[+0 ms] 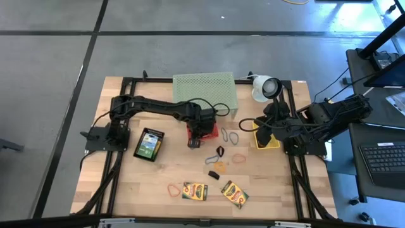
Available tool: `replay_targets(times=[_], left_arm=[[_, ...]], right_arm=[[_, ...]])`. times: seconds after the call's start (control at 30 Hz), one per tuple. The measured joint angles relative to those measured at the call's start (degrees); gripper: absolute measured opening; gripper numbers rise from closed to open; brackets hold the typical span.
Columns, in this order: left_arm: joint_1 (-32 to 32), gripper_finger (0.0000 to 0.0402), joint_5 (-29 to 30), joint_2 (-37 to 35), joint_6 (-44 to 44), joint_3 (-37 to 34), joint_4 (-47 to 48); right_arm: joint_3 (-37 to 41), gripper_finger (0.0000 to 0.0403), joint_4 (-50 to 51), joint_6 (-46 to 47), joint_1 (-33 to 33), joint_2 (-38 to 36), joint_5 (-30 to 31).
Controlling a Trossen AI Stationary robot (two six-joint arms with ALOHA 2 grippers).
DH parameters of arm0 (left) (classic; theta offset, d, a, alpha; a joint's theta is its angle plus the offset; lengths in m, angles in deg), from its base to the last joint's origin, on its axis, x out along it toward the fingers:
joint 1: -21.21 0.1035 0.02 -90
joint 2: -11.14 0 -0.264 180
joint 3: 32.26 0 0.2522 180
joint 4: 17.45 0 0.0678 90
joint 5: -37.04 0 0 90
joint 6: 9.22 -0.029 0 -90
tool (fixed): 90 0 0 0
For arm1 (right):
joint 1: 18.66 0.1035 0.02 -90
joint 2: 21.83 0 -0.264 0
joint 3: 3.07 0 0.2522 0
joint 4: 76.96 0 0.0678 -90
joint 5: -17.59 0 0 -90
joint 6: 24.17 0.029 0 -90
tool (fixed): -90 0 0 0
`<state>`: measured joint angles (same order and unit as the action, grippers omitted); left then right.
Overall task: Pick & Place Office Desk Supplies
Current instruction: Put the orange rubber band into the red bin
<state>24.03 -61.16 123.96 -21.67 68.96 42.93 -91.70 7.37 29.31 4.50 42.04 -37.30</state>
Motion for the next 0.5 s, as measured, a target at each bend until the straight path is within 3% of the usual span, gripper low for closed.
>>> replay_targets(times=[0.5], left_arm=[[0.7,0.0004,-3.4,-0.1,9.9,0.0,2.5]], right_arm=[[0.0,0.0081,0.0,0.0,0.0,0.0,0.0]])
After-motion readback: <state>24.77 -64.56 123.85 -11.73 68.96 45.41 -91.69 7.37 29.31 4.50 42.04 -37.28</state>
